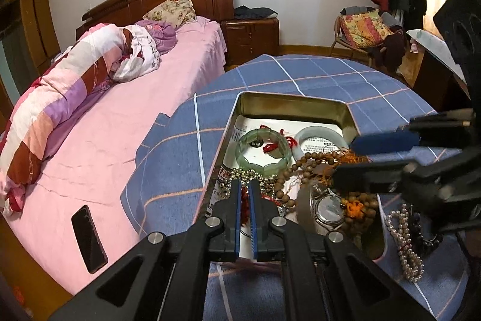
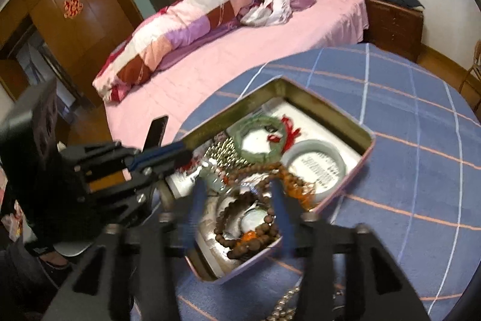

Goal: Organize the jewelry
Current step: 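Open both tools to drop the watch and tasseled piece into the tin, then move both tools back to the purple bead bracelet and silver bangle, then grasp the purple bead bracelet with the right tool while the left tool grasps the silver bangle, then lift and carry the bracelet and bangle toward the pink tin with both tools, then lower the bracelet and bangle into the tin and open both tools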

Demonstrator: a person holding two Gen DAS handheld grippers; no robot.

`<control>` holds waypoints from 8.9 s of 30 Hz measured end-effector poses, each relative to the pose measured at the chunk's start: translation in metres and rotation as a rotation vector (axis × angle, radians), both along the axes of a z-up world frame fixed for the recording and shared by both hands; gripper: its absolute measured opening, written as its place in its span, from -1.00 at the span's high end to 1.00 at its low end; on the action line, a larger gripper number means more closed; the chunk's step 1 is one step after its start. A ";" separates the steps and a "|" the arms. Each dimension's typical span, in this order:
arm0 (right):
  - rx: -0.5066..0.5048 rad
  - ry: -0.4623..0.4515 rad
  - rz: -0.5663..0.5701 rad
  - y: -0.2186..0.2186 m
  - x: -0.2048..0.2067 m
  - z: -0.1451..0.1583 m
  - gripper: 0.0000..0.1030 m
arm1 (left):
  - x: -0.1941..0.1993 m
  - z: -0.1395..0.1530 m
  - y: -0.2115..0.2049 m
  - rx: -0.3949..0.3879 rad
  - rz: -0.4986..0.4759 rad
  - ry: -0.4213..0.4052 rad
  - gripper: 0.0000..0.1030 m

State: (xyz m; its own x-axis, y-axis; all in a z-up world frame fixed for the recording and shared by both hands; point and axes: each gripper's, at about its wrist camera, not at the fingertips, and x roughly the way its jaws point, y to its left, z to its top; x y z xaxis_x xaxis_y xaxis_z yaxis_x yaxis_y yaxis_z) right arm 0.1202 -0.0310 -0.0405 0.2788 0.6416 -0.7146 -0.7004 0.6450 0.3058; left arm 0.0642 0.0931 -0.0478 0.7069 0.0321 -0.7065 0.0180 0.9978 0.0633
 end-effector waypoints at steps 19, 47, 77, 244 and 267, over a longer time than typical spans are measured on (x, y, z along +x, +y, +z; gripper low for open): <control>-0.068 -0.063 -0.250 -0.117 -0.018 -0.001 -0.15 | -0.028 0.018 -0.034 0.043 0.020 -0.078 -0.42; -0.075 0.027 -0.285 -0.154 -0.057 -0.050 -0.02 | -0.066 -0.002 -0.133 0.073 -0.164 -0.026 -0.42; -0.027 0.030 -0.445 -0.193 -0.038 -0.047 0.67 | -0.046 -0.054 -0.154 0.001 -0.234 0.164 0.11; -0.048 -0.341 -0.115 -0.018 -0.025 0.060 0.69 | 0.011 0.052 -0.009 0.008 0.097 -0.147 0.95; -0.088 -0.280 -0.157 0.014 0.022 0.026 0.69 | 0.051 0.012 -0.003 0.032 0.126 -0.042 0.95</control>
State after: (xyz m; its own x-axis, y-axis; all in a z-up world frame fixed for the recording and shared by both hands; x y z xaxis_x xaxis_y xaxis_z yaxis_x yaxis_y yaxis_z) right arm 0.1419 -0.0169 -0.0145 0.5631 0.5141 -0.6470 -0.6392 0.7672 0.0534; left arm 0.1156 0.0900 -0.0361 0.7250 0.1450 -0.6733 -0.1109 0.9894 0.0936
